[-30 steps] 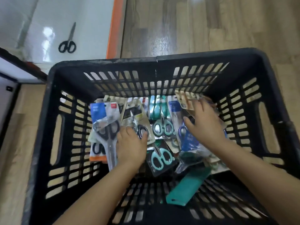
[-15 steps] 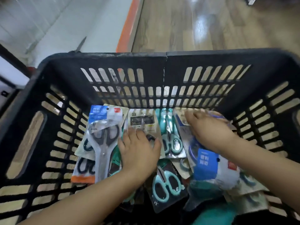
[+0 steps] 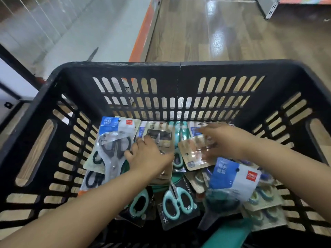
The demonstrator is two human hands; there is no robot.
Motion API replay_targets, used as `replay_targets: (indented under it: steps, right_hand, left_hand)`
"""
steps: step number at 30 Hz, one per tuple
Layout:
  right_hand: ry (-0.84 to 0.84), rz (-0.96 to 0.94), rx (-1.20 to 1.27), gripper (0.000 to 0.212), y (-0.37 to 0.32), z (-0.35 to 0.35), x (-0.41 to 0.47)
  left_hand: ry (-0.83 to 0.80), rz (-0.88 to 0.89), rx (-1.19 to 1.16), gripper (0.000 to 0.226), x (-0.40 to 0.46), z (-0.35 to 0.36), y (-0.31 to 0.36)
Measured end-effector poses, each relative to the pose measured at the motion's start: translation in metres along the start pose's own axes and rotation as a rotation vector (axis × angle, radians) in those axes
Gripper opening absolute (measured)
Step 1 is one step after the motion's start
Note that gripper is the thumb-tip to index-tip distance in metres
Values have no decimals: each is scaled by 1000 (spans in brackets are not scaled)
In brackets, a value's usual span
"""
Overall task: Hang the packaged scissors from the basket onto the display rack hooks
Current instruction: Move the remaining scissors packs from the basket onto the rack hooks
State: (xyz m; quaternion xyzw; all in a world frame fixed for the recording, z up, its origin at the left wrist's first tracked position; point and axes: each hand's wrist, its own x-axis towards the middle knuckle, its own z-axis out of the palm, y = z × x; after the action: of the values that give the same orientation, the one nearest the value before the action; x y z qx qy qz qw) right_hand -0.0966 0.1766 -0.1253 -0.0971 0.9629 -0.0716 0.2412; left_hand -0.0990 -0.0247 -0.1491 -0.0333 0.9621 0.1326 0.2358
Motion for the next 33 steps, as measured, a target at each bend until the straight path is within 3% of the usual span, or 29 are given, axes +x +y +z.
replay_targets:
  steps: [4, 9, 12, 17, 20, 26, 33]
  right_hand:
    - [-65, 53, 110, 84, 8, 8, 1]
    - [-26, 66, -47, 90, 9, 9, 4]
    - [-35, 141, -18, 95, 8, 8, 3]
    - [15, 184, -15, 66, 8, 1, -2]
    - [72, 223, 64, 58, 12, -4, -6]
    - [149, 236, 167, 54, 13, -8, -12]
    - [365, 283, 583, 38, 8, -31, -27]
  left_hand:
    - [-13, -45, -34, 80, 5, -2, 4]
    - [26, -22, 80, 85, 4, 2, 2]
    - [47, -32, 27, 85, 6, 0, -1]
    - [20, -52, -56, 97, 6, -7, 0]
    - [3, -18, -239, 101, 3, -15, 2]
    - [-135, -156, -728, 47, 6, -25, -3]
    - [-177, 47, -980, 10, -1, -55, -3]
